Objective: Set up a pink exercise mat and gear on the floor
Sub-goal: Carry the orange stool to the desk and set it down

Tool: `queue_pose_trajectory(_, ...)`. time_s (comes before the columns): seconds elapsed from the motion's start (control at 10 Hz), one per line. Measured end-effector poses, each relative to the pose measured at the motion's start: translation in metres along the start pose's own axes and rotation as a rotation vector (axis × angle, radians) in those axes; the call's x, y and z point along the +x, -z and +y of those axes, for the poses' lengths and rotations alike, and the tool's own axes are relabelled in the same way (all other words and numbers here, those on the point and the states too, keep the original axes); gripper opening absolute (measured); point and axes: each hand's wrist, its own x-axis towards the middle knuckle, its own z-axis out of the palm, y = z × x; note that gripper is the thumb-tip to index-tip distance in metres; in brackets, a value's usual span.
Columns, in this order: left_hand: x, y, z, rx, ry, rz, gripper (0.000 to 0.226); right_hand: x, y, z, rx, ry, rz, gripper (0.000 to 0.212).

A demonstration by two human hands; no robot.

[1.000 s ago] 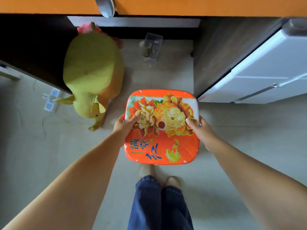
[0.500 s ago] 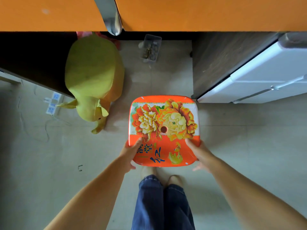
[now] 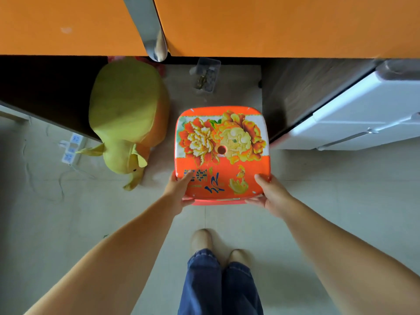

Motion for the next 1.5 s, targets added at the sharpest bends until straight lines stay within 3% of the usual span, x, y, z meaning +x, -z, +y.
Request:
queue_pose_trajectory(0.3,0.021,-0.028,0.109,0.016,-0.235,0.061,0.017,0.03,-0.05,-0.086,0.106,0.197,0.069,0.048)
queue_pose_trajectory(0.5,0.019,-0.031,0.124,0.004,-0.277,0.068,0.021,0.036,-0.057,-0.098,0.011,0.198,0.042,0.047)
queue_pose_trajectory(0.6,0.009,-0.029,0.113,-0.037,-0.238,0.055,0.051,0.023,-0.053,-0.092,-0.058,0.173,0.025,0.053)
queue_pose_trajectory(0.7,-0.021,-0.031,0.101,0.11,-0.216,0.067,0.059,-0.009,-0.046,-0.084,-0.219,0.145,0.024,0.059)
queue_pose_trajectory(0.8,-0.072,-0.04,0.098,0.353,-0.212,-0.062,0.048,-0.053,-0.032,-0.079,-0.447,0.118,-0.006,0.052)
queue_pose_trajectory(0.9,-0.136,-0.055,0.104,0.655,-0.301,-0.121,0.04,-0.112,-0.016,-0.087,-0.797,0.159,-0.02,0.038)
queue_pose_trajectory(1.0,-0.214,-0.068,0.114,0.945,-0.434,-0.113,0.038,-0.186,0.0,-0.103,-1.115,0.218,0.001,0.04)
queue_pose_trajectory(1.1,-0.287,-0.074,0.123,1.188,-0.475,-0.136,0.041,-0.254,0.014,-0.123,-1.294,0.291,0.03,0.035)
queue_pose_trajectory(1.3,-0.397,-0.109,0.14,1.533,-0.625,-0.189,0.036,-0.345,0.056,-0.148,-1.394,0.408,0.177,0.033)
queue_pose_trajectory(1.5,-0.454,-0.175,0.145,1.772,-0.914,-0.206,0.036,-0.403,0.129,-0.147,-1.257,0.388,0.37,0.035)
